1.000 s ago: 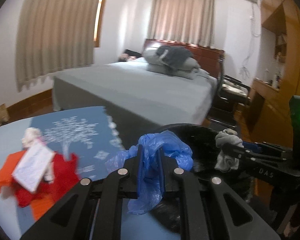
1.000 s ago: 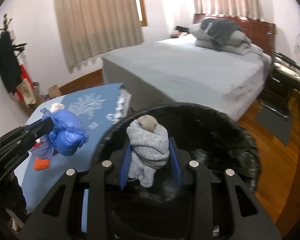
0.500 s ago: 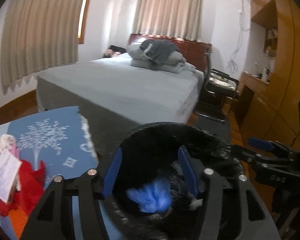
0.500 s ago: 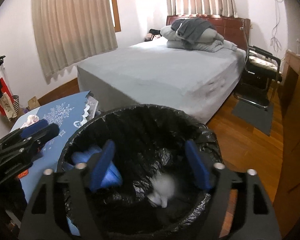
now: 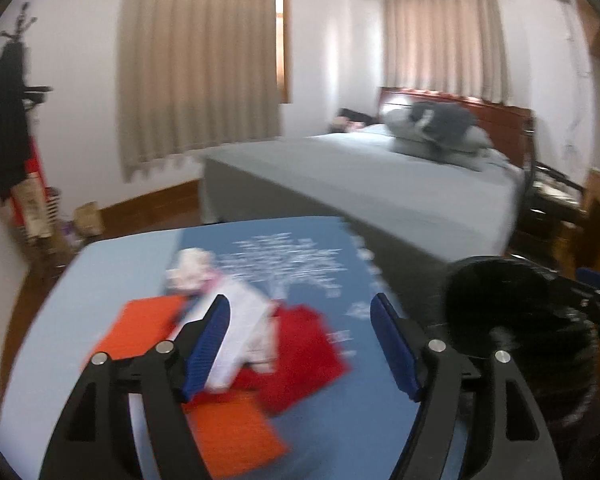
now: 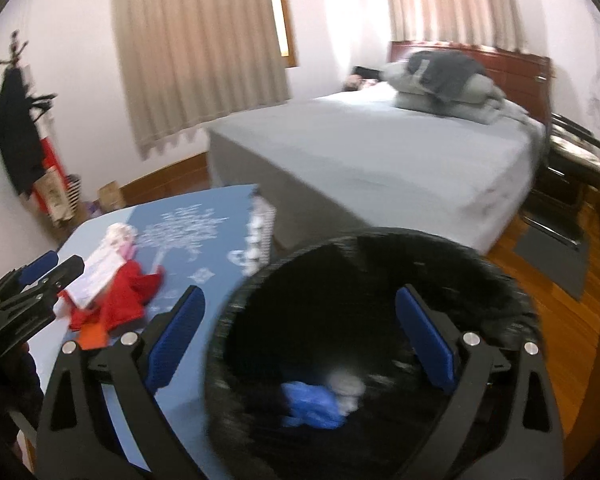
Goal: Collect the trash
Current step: 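Grasp the orange mesh net with the left tool while the right tool grasps the red cloth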
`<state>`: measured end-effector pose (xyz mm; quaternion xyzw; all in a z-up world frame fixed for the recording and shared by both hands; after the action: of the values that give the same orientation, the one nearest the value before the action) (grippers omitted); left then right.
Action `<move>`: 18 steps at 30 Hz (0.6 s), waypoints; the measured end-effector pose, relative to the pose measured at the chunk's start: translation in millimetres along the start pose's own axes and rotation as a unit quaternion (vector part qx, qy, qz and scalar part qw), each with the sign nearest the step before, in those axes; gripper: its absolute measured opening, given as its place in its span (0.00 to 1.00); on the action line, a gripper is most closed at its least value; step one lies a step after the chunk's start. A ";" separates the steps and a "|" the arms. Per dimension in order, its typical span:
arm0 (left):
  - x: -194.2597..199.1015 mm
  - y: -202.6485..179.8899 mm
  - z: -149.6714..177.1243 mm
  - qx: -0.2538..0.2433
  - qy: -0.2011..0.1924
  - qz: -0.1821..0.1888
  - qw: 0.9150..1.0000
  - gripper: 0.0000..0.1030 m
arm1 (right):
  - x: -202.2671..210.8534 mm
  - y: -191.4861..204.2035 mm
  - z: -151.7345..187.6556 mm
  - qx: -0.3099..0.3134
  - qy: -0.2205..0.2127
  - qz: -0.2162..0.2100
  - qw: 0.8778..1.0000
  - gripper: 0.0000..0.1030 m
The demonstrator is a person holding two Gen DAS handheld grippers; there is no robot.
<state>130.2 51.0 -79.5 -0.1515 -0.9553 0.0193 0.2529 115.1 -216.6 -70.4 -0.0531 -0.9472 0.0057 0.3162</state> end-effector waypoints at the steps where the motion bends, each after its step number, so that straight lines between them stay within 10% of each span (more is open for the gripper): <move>1: 1.9 8.3 2.5 0.002 0.001 -0.011 1.000 0.69 | -3.4 12.2 -1.3 0.007 0.000 -0.010 1.000 0.91; 18: 7.0 103.1 33.9 0.038 0.021 -0.098 0.994 0.69 | -54.2 134.1 2.1 0.059 0.036 -0.080 0.994 0.91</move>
<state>136.7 152.7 -117.4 -0.0481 -0.9585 0.0277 0.2796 169.9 -88.9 -110.5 0.0411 -0.9344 0.0339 0.3523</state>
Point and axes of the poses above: each gripper's, at about its wrist camera, not at the fingertips, and x roughly against the way its jaws point, y to its left, z to its underside, the point moved 1 cm from there along -x, roughly the way its jaws point, and after that the axes turned 15 degrees about z, right-handed, at the moved point
